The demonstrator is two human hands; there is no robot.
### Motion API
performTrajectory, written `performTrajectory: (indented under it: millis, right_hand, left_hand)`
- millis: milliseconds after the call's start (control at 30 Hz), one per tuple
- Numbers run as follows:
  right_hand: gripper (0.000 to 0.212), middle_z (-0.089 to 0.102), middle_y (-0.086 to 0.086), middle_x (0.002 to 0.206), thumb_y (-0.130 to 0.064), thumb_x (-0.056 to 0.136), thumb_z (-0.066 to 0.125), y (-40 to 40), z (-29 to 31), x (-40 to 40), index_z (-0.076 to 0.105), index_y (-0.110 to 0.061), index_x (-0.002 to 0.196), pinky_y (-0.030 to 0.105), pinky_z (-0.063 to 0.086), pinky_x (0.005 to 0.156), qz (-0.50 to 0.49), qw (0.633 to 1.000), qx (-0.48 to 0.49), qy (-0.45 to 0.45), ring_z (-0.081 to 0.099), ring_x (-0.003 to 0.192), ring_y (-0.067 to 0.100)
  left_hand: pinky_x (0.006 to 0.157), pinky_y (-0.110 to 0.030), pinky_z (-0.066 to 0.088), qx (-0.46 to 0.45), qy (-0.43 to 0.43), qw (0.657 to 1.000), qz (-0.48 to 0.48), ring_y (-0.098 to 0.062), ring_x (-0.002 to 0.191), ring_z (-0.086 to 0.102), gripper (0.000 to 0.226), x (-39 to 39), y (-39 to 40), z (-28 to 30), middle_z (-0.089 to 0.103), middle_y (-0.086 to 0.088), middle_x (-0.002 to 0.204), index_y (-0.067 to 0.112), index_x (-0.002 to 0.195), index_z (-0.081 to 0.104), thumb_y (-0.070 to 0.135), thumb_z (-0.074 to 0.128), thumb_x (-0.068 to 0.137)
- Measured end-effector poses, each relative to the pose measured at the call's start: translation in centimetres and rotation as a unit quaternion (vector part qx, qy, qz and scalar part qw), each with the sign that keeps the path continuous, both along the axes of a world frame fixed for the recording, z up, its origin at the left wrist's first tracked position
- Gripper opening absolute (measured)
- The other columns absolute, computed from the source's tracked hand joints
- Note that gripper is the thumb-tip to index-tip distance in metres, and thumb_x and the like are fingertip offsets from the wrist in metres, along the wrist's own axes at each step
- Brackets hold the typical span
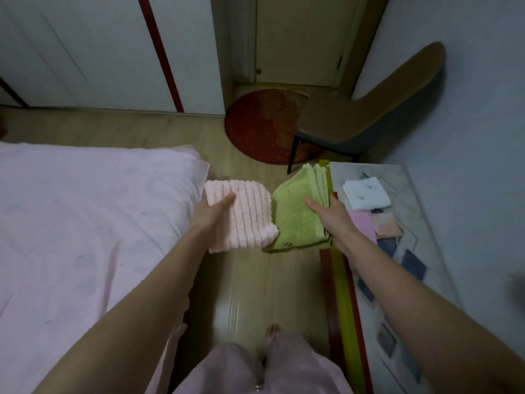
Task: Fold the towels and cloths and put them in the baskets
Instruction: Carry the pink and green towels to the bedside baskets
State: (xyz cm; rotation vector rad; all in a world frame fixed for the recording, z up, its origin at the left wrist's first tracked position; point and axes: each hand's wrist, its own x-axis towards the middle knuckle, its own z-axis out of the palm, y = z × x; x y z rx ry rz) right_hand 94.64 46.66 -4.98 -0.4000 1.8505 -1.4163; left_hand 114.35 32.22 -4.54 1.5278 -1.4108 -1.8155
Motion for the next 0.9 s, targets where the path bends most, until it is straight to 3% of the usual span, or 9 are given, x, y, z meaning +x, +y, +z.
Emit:
performTrajectory:
  millis: [167,433,633,733,900]
  right_hand:
    - [0.038,0.064,0.002,0.114,-0.026,0.09,0.066,-13.6,0.2,-6.9,0.055,-0.019,0.126,0.034,0.052,0.087,0.026,0.999,0.037,-0.01,0.063,0.098,0.018]
    - [0.032,0.066,-0.002,0.103,-0.023,0.091,0.064,-35.4,0.1,-16.8,0.057,-0.024,0.122,0.027,0.053,0.074,0.032,0.999,0.04,-0.001,0.064,0.089,0.011]
    - [0.033,0.064,-0.007,0.094,-0.022,0.091,0.064,-48.8,2.0,-24.2,0.056,-0.021,0.124,0.023,0.052,0.069,0.014,0.999,0.035,-0.01,0.064,0.085,0.008]
    - [0.036,0.064,-0.006,0.094,-0.022,0.09,0.065,-56.1,1.6,-28.3,0.056,-0.019,0.126,0.022,0.051,0.066,0.021,0.999,0.038,0.0,0.063,0.083,0.008]
    - [0.034,0.064,-0.008,0.093,-0.022,0.091,0.064,-71.2,0.1,-34.4,0.058,-0.023,0.124,0.025,0.051,0.07,0.082,0.996,0.043,0.015,0.062,0.085,0.009]
  left_hand:
    - [0.087,-0.036,0.039,0.019,-0.027,0.999,0.038,-0.023,0.103,0.049,0.062,-7.2,-12.0,-0.2,0.054,-0.006,0.122,0.008,0.135,0.044,0.044,0.062,0.088]
    - [0.095,-0.045,0.048,0.046,-0.013,0.998,0.047,-0.026,0.101,0.06,0.05,-18.1,-35.2,-1.3,0.062,-0.007,0.116,0.015,0.116,0.051,0.043,0.072,0.08]
    - [0.078,-0.038,0.04,0.06,0.006,0.998,0.009,-0.014,0.075,0.05,0.043,-27.6,-49.7,2.2,0.051,0.001,0.093,0.016,0.117,0.039,0.04,0.062,0.089]
    - [0.076,-0.035,0.037,0.046,0.004,0.999,0.017,-0.014,0.079,0.049,0.051,-31.5,-56.3,2.2,0.053,-0.004,0.11,0.014,0.126,0.04,0.042,0.061,0.089]
    - [0.091,-0.04,0.037,0.047,-0.004,0.995,0.092,-0.023,0.11,0.048,0.066,-35.5,-68.7,0.4,0.048,-0.009,0.137,0.012,0.14,0.035,0.045,0.06,0.089]
